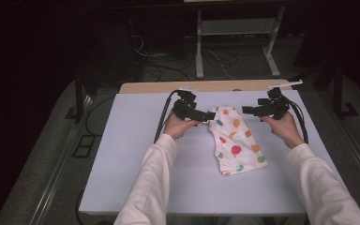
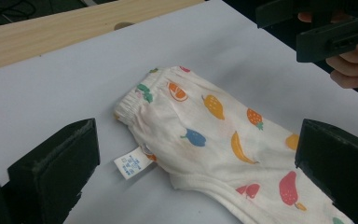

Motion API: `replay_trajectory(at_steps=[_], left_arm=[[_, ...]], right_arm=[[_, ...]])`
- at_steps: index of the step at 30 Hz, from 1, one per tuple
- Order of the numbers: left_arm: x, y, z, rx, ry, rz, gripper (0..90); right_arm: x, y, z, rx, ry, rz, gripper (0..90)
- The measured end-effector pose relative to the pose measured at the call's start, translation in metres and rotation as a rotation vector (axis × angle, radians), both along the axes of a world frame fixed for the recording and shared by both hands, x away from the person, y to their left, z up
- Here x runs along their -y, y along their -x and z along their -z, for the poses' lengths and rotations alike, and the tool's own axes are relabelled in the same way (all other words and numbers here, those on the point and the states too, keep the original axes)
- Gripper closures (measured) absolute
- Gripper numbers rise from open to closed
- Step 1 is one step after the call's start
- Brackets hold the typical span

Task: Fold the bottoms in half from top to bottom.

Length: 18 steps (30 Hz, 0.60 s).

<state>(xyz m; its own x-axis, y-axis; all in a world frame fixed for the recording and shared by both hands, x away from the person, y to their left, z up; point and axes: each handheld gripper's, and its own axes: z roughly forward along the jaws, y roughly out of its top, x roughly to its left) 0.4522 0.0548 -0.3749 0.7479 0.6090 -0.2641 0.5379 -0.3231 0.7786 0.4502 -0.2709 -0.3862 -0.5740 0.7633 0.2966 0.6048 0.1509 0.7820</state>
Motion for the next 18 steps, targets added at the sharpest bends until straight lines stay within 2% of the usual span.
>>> replay_trajectory(at_steps=[18], left_arm=[[-0.001,-0.025,0.001,-0.023,-0.039,-0.027,0.0]], right_arm=[[-0.004,-0.02,-0.003,-0.023,-0.004,0.005,0.0]])
